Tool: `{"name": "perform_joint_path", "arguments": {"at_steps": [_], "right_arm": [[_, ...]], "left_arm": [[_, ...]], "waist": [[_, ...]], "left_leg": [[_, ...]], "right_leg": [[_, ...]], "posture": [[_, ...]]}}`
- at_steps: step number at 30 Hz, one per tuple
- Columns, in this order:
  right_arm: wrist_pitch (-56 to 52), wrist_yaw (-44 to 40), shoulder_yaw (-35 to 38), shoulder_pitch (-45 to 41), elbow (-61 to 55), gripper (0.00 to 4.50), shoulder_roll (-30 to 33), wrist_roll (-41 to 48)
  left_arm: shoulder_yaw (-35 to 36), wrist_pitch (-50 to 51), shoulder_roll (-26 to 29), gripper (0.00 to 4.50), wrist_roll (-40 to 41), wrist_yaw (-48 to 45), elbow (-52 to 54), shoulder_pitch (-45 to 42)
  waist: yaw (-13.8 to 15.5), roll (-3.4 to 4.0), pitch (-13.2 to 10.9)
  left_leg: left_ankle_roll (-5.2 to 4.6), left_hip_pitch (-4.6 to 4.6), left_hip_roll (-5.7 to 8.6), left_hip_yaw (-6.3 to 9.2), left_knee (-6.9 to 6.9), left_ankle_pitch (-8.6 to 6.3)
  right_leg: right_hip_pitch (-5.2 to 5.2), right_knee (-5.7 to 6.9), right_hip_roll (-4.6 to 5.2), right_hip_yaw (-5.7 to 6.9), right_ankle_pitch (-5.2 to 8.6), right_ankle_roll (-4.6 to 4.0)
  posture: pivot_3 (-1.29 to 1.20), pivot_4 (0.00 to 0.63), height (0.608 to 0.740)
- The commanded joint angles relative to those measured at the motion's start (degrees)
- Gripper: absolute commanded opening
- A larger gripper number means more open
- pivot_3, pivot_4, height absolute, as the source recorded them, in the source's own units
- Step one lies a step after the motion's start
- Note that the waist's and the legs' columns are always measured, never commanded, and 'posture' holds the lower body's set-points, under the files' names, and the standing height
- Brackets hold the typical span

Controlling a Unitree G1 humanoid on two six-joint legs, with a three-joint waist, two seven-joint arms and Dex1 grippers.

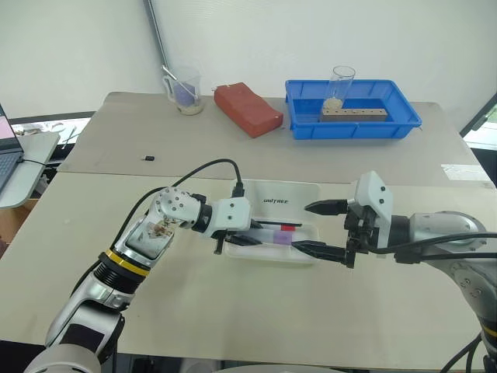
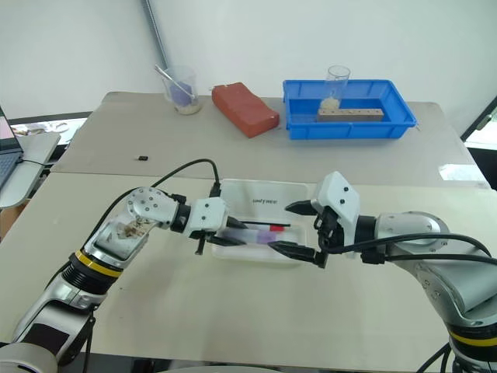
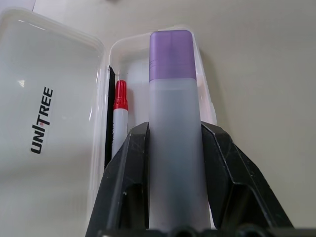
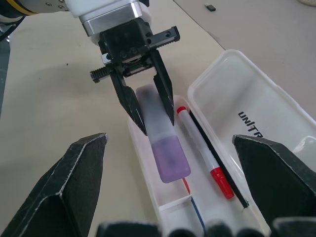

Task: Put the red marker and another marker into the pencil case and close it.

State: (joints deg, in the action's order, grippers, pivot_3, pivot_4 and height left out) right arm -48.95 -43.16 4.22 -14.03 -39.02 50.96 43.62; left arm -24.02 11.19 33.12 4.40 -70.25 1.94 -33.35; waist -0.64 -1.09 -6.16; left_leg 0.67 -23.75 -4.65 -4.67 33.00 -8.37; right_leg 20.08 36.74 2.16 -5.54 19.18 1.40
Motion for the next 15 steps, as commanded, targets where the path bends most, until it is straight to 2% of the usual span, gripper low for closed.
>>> {"name": "perform_joint_path", "arguments": {"at_steps": [1,15], "right_arm": [[0.16,1.1,2.99,0.36,-2.22,4.5,0.15,1.01],[0.07,1.91,2.54,-0.43,-2.14,4.5,0.22,1.57]], "left_arm": [[0.04,-1.01,0.23,0.95,-1.09,0.29,0.39,0.06],[-0.35,1.53,0.54,0.95,-2.99,0.95,2.26,2.53]], "waist": [[0.05,0.0,0.0],[0.11,0.01,0.01]], "left_leg": [[0.0,0.0,0.0,0.0,0.0,0.0],[0.0,0.0,0.0,0.01,0.04,0.0]], "right_leg": [[0.0,0.0,0.0,0.01,0.0,0.0],[-0.03,0.0,0.01,0.02,0.0,0.01]], "posture": [[0.0,0.15,0.74],[0.0,0.15,0.74]]}}
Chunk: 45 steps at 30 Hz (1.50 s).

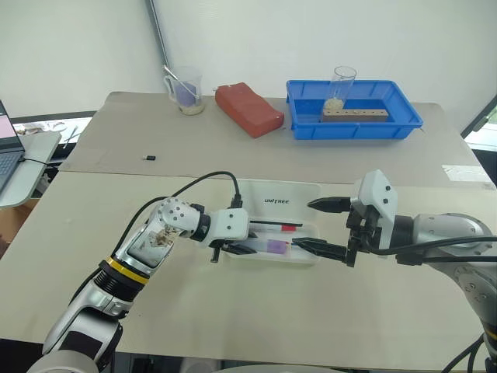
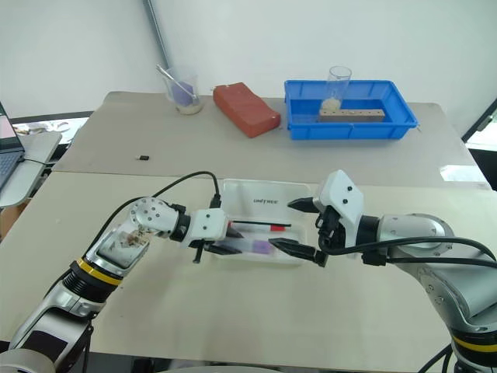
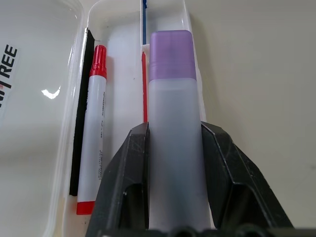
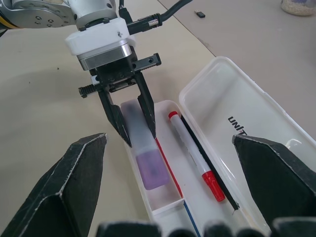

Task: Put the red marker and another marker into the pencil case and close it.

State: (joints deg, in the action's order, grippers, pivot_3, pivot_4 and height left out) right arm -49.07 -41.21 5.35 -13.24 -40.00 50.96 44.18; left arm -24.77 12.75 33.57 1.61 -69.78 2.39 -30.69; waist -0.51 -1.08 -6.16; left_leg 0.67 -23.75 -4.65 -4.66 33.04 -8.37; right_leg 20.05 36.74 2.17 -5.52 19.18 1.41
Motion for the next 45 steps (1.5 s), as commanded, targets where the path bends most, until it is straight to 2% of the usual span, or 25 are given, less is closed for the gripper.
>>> {"name": "perform_joint_path", "arguments": {"at_steps": [1,12,13,14,15,19,20,29,35,39,42,45], "right_arm": [[0.19,-0.03,1.35,-1.23,-1.19,4.5,0.19,1.02],[0.43,-0.25,1.72,-0.46,-1.16,4.5,0.43,0.79],[0.42,-0.25,1.79,-0.37,-1.19,4.5,0.45,0.79],[0.41,-0.23,1.86,-0.28,-1.22,4.5,0.46,0.82],[0.41,-0.22,1.91,-0.2,-1.24,4.5,0.48,0.8],[0.42,-0.07,2.05,0.03,-1.26,4.5,0.42,0.77],[0.44,-0.05,2.1,0.1,-1.24,4.5,0.41,0.78],[1.97,-1.32,6.11,4.54,1.65,4.5,1.68,-1.16],[5.43,-3.11,9.85,8.92,7.27,4.5,3.37,-5.85],[10.19,-2.44,9.3,10.16,16.29,4.5,4.26,-13.28],[14.86,-4.94,6.66,11.5,21.06,4.5,5.01,-17.79],[17.91,-5.09,3.44,8.71,29.62,4.5,3.7,-22.0]], "left_arm": [[0.38,-0.13,0.15,0.95,-0.31,0.5,1.8,-0.05],[-0.08,0.16,-0.5,0.95,-0.17,0.23,1.56,0.16],[-0.07,0.25,-0.59,1.45,-0.1,0.2,1.55,0.12],[-0.05,0.37,-0.68,2.16,-0.02,0.16,1.56,0.08],[-0.05,0.43,-0.74,2.39,0.16,-0.01,1.59,0.04],[0.07,0.7,-0.68,4.28,0.47,-0.43,1.9,0.02],[0.16,0.76,-0.65,4.43,0.6,-0.53,2.05,0.03],[4.92,2.89,1.26,4.43,5.72,-2.26,4.31,-1.75],[8.08,3.15,3.6,4.43,9.08,-3.93,6.32,-3.07],[11.42,3.97,0.71,4.43,14.15,-3.15,7.01,-9.24],[12.09,6.44,-1.08,4.43,17.42,-3.6,8.04,-12.72],[12.45,7.76,-3.32,4.43,19.92,-2.91,9.15,-15.53]], "waist": [[-0.05,0.0,0.0],[-0.07,0.01,0.0],[-0.1,0.0,0.0],[-0.1,0.01,0.0],[-0.1,0.01,0.0],[-0.09,0.01,0.0],[-0.08,0.01,0.0],[-0.03,0.0,0.0],[-0.01,0.0,0.0],[0.47,-0.01,-0.01],[0.86,-0.01,-0.01],[0.66,0.04,0.0]], "left_leg": [[0.0,0.0,0.0,0.0,0.0,0.0],[0.0,0.0,0.0,0.01,0.0,0.0],[0.0,0.0,0.0,0.01,0.0,0.0],[0.0,0.0,0.0,0.01,-0.01,0.0],[0.0,0.0,0.0,0.01,0.0,0.0],[0.0,0.0,0.0,0.01,0.0,0.0],[0.0,0.0,0.0,0.01,0.0,0.0],[0.0,0.0,0.0,0.01,0.01,0.0],[0.0,0.01,0.0,0.01,0.02,0.0],[0.0,0.0,0.01,0.01,0.12,0.0],[-0.03,-0.02,0.03,0.01,0.25,-0.02],[-0.14,-0.02,0.05,-0.01,0.31,-0.09]], "right_leg": [[0.0,0.0,0.0,0.0,0.0,0.0],[0.0,0.0,0.0,0.0,0.0,0.0],[0.0,0.0,0.0,0.0,0.0,0.0],[0.0,0.0,0.0,0.0,0.0,0.0],[0.0,0.0,-0.01,0.0,0.0,0.0],[0.0,0.0,0.0,0.0,0.0,0.0],[0.0,0.0,0.0,0.0,0.0,0.0],[-0.01,0.0,0.0,0.01,0.0,0.0],[-0.02,0.0,0.0,0.01,0.0,0.01],[-0.05,0.01,0.0,0.04,0.01,0.03],[-0.12,-0.01,0.01,0.04,0.05,0.17],[-0.16,-0.04,0.01,-0.01,0.06,0.2]], "posture": [[0.0,0.15,0.74],[0.0,0.15,0.74],[0.0,0.15,0.74],[0.0,0.15,0.74],[0.0,0.15,0.74],[0.0,0.15,0.74],[0.0,0.15,0.74],[0.0,0.15,0.74],[0.0,0.15,0.74],[0.0,0.15,0.74],[0.0,0.15,0.74],[0.0,0.15,0.74]]}}
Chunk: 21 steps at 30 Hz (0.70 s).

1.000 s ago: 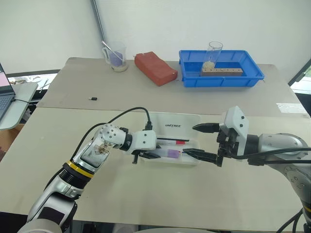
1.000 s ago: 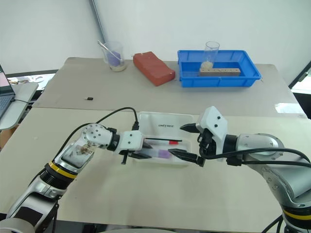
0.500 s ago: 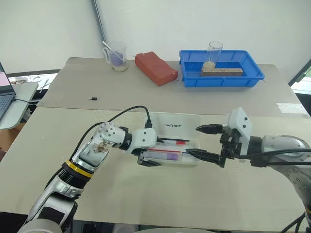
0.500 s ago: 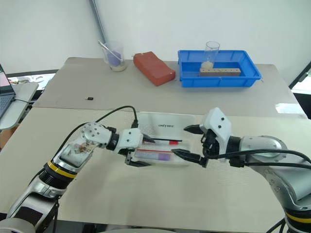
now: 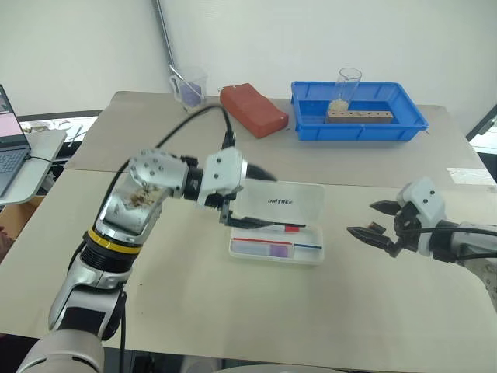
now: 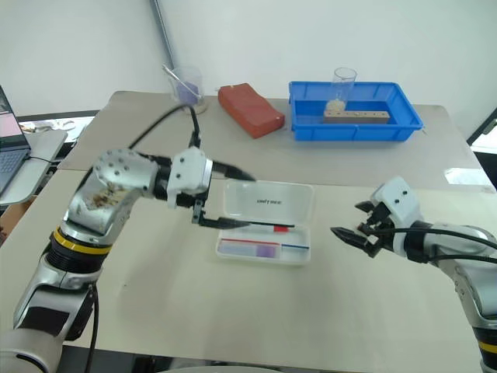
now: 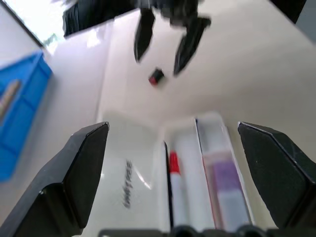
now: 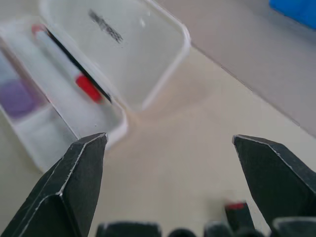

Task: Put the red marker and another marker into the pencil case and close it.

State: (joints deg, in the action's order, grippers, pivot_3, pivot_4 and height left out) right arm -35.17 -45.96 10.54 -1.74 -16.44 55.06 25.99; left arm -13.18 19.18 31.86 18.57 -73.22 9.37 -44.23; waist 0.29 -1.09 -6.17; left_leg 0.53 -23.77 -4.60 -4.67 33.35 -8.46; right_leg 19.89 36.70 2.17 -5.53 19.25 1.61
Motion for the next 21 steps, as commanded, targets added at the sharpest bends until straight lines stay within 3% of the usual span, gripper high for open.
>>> {"name": "perform_joint_path", "arguments": {"at_steps": [1,15,18,21], "right_arm": [[5.23,-0.99,-2.8,-3.85,9.21,4.5,-0.52,-5.06],[14.86,-8.32,-8.28,-13.73,29.33,4.5,-3.6,-12.33],[14.59,-9.26,-8.27,-14.44,30.41,3.78,-3.89,-12.39],[14.5,-10.2,-7.95,-13.89,30.53,2.69,-3.55,-12.31]], "left_arm": [[0.63,1.45,-1.89,4.43,3.3,0.37,2.61,-2.41],[0.19,3.16,-1.22,4.43,4.11,0.19,4.71,-1.48],[0.34,3.37,-1.03,4.5,4.2,0.39,4.9,-1.31],[0.55,3.47,-0.67,4.5,4.3,0.54,5.2,-0.86]], "waist": [[-0.32,0.09,-0.01],[-0.71,0.3,-0.1],[-0.67,0.31,-0.1],[-0.71,0.31,-0.1]], "left_leg": [[-0.02,0.03,0.0,0.0,0.06,-0.01],[-0.16,0.34,0.03,0.07,0.41,-0.13],[-0.17,0.32,0.06,0.08,0.41,-0.13],[-0.17,0.32,0.06,0.1,0.41,-0.13]], "right_leg": [[-0.02,0.03,0.0,-0.02,0.0,0.0],[-0.68,-0.13,-0.02,-0.03,0.05,0.09],[-0.68,-0.14,-0.01,-0.04,0.05,0.09],[-0.7,-0.14,-0.01,-0.04,0.05,0.09]], "posture": [[0.0,0.15,0.74],[0.0,0.15,0.74],[0.0,0.15,0.74],[0.0,0.15,0.74]]}}
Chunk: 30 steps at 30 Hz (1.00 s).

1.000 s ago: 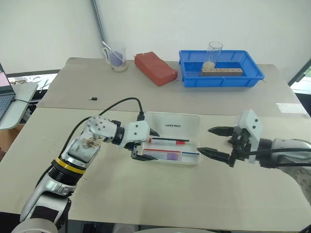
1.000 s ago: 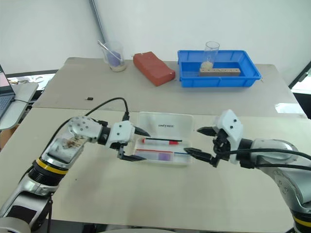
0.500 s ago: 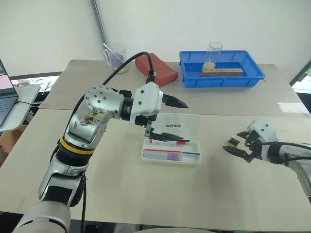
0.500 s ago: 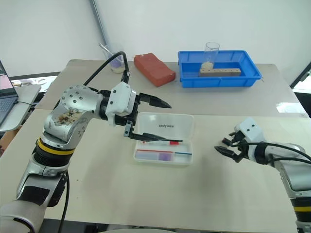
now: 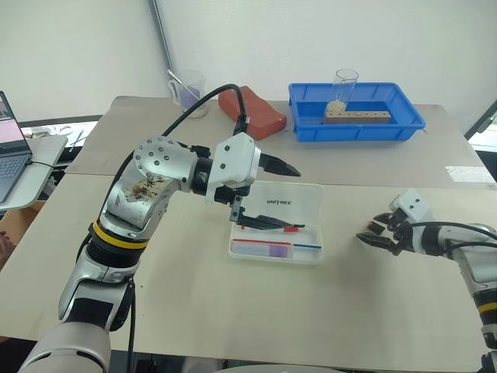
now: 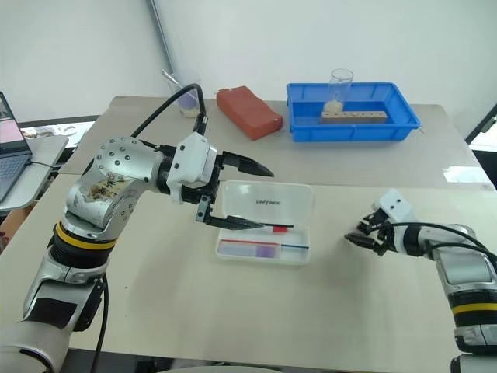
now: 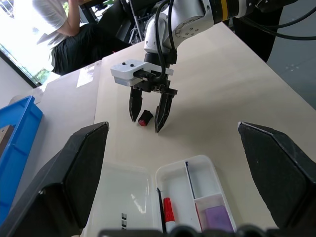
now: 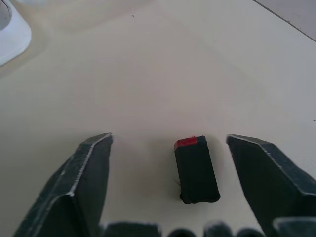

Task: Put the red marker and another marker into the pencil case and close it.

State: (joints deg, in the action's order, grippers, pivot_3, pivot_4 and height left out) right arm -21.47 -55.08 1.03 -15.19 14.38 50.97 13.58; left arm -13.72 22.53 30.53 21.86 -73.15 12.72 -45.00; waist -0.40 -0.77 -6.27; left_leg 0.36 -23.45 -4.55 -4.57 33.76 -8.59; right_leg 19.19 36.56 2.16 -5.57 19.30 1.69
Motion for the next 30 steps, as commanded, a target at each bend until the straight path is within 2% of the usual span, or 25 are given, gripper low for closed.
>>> {"name": "perform_joint_path", "arguments": {"at_steps": [1,5,7,12,17,22,27,30], "right_arm": [[0.84,-1.28,1.64,-0.34,-0.21,2.36,0.67,0.07],[1.11,-1.44,2.38,-0.17,0.53,0.91,1.26,-0.31],[1.39,-1.73,2.79,-0.22,1.17,0.32,1.7,-0.38],[0.95,-4.25,3.25,0.02,-3.07,0.27,2.37,1.16],[-9.04,-7.81,0.82,0.17,-24.42,0.27,1.82,8.28],[-13.72,-7.64,-5.9,-2.26,-36.4,0.27,-0.56,9.86],[-10.61,-9.54,-13.36,-2.06,-37.08,0.27,-0.47,5.7],[-8.54,-10.52,-14.71,-2.6,-35.0,0.27,-0.02,3.85]], "left_arm": [[1.1,0.08,0.73,4.5,1.0,0.47,1.77,-0.02],[1.12,-0.07,0.94,4.5,0.95,0.65,1.54,0.16],[1.15,-0.14,0.94,4.5,0.91,0.82,1.36,0.21],[1.59,-0.55,1.31,4.5,0.93,1.04,0.67,0.33],[2.62,-0.89,4.45,4.5,0.95,-0.09,0.45,4.31],[3.19,-1.82,10.1,4.5,1.14,-2.82,3.35,11.2],[2.6,-1.38,12.65,4.5,1.95,-2.51,9.44,16.94],[2.91,-0.77,12.62,4.5,1.89,-1.4,10.59,17.76]], "waist": [[-0.05,0.0,0.0],[-0.06,0.0,0.0],[0.0,0.0,0.0],[-0.11,0.02,0.0],[-0.73,0.21,-0.04],[-0.47,0.16,-0.08],[0.64,0.02,-0.16],[0.96,0.02,-0.16]], "left_leg": [[0.0,0.0,0.0,0.0,0.0,0.0],[0.0,0.01,0.01,0.01,0.0,0.0],[0.0,0.01,0.01,0.01,0.01,0.0],[0.0,0.01,0.01,0.02,0.0,0.0],[-0.01,0.06,0.0,0.05,-0.05,-0.01],[0.01,0.12,-0.06,0.14,-0.13,-0.01],[0.04,0.08,-0.01,0.14,-0.05,-0.03],[0.04,0.04,0.03,0.1,-0.06,-0.04]], "right_leg": [[0.0,0.0,0.0,0.0,0.0,0.0],[-0.01,0.01,0.0,0.0,0.0,0.0],[-0.02,0.0,0.0,0.01,0.0,0.0],[-0.02,0.0,0.0,0.0,0.0,0.0],[-0.01,0.03,-0.04,-0.03,0.01,0.01],[0.0,0.06,-0.11,0.0,0.03,-0.02],[0.11,-0.07,0.03,0.07,0.05,-0.06],[0.06,-0.38,0.13,0.07,0.02,-0.03]], "posture": [[0.0,0.15,0.74],[0.0,0.15,0.74],[0.0,0.15,0.74],[0.0,0.15,0.74],[0.0,0.15,0.74],[0.0,0.15,0.74],[0.0,0.15,0.74],[0.0,0.15,0.74]]}}
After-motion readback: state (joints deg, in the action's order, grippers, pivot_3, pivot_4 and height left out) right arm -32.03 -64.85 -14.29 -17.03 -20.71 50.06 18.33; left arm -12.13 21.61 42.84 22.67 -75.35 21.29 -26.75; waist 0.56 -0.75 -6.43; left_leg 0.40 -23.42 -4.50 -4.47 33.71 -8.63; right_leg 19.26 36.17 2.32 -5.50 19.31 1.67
